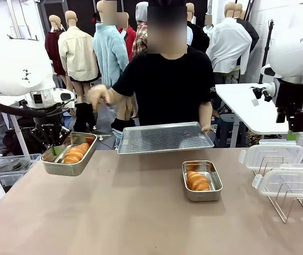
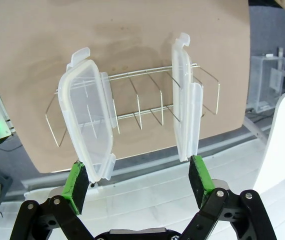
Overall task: Place the bread in airtight containers.
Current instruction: Once an object is inside an Airtight Container , place the container in the center of the table.
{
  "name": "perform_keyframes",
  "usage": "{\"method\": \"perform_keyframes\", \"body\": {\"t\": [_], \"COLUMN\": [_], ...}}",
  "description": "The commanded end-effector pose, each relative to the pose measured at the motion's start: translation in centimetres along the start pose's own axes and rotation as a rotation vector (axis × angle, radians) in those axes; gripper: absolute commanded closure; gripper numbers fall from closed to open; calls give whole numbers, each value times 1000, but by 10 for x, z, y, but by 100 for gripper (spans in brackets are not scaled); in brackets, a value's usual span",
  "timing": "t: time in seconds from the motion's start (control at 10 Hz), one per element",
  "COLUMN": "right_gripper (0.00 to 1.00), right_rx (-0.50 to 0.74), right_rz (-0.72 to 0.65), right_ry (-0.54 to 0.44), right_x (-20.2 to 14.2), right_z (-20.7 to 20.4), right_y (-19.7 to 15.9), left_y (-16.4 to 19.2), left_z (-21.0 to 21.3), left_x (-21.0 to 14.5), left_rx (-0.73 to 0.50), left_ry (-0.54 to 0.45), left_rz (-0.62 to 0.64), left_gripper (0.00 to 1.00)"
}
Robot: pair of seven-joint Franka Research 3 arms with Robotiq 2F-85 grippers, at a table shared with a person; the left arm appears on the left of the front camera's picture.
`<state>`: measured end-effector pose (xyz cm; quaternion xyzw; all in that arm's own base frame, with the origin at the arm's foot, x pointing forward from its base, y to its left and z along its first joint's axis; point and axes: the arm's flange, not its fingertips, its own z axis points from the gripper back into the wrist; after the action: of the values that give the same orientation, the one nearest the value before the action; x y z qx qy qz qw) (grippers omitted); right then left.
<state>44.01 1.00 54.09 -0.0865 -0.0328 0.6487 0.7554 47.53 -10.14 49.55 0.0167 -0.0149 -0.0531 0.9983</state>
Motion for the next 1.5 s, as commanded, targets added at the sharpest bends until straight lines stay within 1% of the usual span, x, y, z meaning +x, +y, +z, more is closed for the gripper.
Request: {"method": "perform_keyframes", "body": {"t": [0.0,1.4], "right_gripper": [0,0], "right_rx": [-10,-10], "right_rz": [-12,-12], "right_ry": [-2,-2], "right_x": [0,0], "right_z": [0,0], "right_y": [-1,-1], "left_y": [2,2], "left_z": [3,3], "left_x": [1,1], "left_rx": [-2,-2], "left_ry": [-17,-17], "left_rz": [-15,-15], "left_gripper": [100,100]}}
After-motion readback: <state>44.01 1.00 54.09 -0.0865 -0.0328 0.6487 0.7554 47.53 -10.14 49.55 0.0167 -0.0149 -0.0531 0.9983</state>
